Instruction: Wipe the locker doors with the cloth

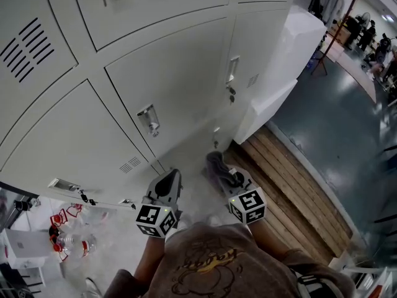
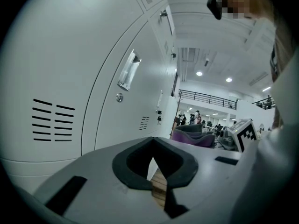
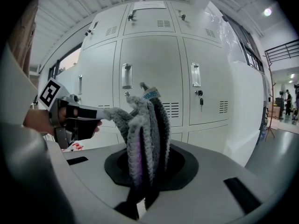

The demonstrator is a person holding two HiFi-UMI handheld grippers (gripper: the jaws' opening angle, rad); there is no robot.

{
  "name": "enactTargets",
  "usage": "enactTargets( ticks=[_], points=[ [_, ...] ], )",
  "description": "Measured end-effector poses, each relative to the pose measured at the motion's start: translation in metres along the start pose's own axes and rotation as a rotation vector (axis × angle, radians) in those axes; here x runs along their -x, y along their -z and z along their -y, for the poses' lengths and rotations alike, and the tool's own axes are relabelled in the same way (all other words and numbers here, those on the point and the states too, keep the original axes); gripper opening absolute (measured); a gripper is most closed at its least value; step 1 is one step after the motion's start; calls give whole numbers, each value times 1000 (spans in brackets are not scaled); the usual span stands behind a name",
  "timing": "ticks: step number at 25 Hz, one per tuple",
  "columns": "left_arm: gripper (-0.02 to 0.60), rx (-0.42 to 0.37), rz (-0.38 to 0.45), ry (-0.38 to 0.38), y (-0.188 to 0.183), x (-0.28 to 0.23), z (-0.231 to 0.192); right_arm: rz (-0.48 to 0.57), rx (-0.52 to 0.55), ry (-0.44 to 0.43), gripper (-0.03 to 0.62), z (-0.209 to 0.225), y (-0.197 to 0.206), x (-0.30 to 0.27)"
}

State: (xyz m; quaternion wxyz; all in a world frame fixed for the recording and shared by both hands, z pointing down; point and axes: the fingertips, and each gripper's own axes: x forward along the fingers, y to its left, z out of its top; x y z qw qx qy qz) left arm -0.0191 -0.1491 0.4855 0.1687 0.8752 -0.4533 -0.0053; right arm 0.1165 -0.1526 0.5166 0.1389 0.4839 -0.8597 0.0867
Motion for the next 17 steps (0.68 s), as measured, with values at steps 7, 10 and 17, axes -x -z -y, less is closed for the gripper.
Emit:
enactTargets(
  ticks=[7,10,17],
  points=[
    [3,-9,19,-21,-4,2,-4,9,-19,-16,52,0,0,1],
    [3,-6,24,-32,-4,4,-6,12,-23,-22,52,0,0,1],
    [3,7,32,-49,-5,5,-11,13,-31,-14,52,5,0,1]
  ],
)
